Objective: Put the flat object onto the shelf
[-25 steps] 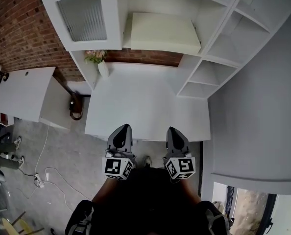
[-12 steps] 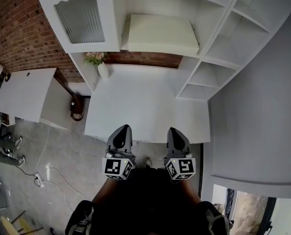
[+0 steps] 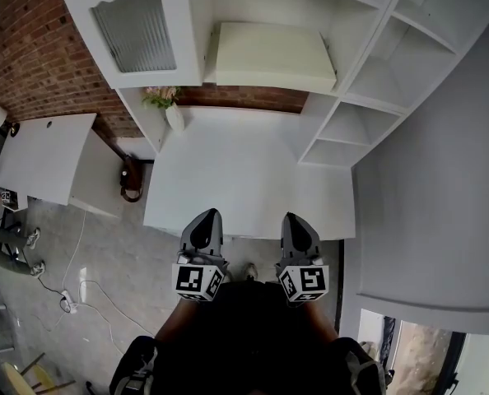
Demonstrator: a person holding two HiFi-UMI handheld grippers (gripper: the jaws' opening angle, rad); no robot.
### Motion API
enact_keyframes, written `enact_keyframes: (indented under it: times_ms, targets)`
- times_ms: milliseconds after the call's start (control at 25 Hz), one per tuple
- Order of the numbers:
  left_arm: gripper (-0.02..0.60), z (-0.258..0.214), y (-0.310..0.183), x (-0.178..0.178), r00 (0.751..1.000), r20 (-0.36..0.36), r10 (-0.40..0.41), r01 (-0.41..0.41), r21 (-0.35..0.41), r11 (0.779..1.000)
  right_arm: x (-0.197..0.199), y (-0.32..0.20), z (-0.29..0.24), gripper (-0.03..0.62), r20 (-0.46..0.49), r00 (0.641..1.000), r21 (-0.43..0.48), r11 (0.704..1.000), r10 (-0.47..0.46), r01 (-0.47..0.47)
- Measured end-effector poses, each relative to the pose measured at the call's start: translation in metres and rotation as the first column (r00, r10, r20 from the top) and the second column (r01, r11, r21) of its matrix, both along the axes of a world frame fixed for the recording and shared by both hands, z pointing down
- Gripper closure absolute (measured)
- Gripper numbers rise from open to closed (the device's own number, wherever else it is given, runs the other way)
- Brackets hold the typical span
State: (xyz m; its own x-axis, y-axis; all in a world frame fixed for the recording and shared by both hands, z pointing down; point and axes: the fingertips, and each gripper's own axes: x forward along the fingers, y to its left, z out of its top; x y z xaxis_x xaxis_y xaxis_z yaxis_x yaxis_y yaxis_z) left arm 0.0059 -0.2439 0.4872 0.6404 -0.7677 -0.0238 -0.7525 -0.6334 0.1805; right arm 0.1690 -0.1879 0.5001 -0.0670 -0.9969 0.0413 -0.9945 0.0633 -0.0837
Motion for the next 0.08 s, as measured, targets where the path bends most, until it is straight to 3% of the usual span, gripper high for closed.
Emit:
enact_keyframes:
  times_ms: [80]
  targets:
    - [0.572, 0.0001, 0.0001, 0.0009, 1.000, 0.000, 0.002, -0.002, 0.000, 1.000, -0.0008, -0.0002, 0.0000, 0.568, -0.004, 1.000, 0.002, 1.000, -0.004, 0.004]
